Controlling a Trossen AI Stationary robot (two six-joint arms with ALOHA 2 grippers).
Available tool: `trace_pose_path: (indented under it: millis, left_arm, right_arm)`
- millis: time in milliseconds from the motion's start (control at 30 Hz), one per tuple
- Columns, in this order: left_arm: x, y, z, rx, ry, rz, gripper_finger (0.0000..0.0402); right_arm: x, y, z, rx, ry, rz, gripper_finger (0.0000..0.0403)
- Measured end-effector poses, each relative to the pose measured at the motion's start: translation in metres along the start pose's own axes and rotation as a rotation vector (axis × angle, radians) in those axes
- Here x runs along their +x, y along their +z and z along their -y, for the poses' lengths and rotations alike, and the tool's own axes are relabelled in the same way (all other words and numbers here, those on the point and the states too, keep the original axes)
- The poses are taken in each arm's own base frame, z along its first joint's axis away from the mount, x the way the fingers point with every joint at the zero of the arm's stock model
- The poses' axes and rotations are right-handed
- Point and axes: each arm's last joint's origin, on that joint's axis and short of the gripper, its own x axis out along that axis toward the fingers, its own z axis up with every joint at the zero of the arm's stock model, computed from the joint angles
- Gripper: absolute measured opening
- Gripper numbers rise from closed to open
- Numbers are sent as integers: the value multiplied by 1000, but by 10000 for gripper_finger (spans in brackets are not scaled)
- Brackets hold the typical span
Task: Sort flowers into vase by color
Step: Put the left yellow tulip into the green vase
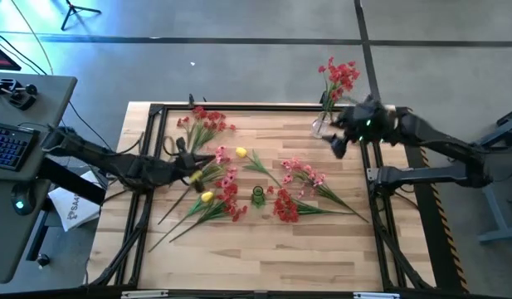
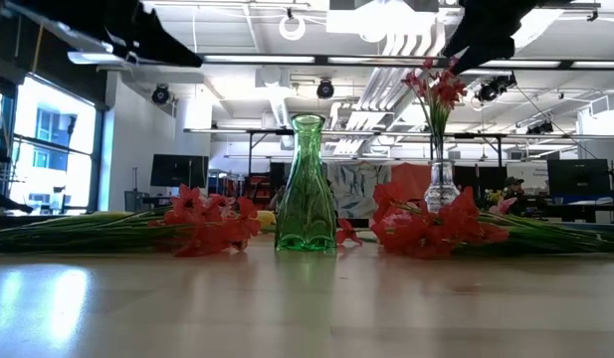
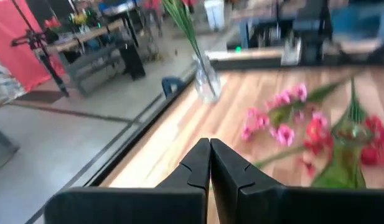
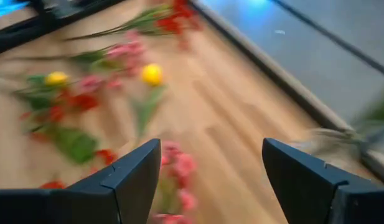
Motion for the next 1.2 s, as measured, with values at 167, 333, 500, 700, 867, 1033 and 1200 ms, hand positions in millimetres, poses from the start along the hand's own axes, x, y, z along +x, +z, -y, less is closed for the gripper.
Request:
trace_pose_path:
  millis: [167,333,500,700,867,1033,1200]
  left_arm:
    - [-3,26,24,62,-80,-178,0]
    - [-13,38,39,-38,-179,-493,0]
    - [-24,21,52,-235,-217,-897,0]
    - [-34,-4,74,-372,-116,-1115,2]
    - [-42,-24,89,-426,-27,-1219,25]
    - [-45,-43,103,-433,0,-1266,75]
    - [-39,-61,107,-392,-11,-1347,116]
  right_arm:
    - [30,-25,-36,-120,177,73,270]
    - [68,-66,-59,-251,353,270,270]
    - [88,-107,-65,-256,476,439,270]
    - [89,-124,-59,-229,410,612,270]
    - [86,-122,-59,-212,424,659,270]
    - [85,-120,-59,-214,427,671,270]
    - [85,-121,-59,-219,425,668,270]
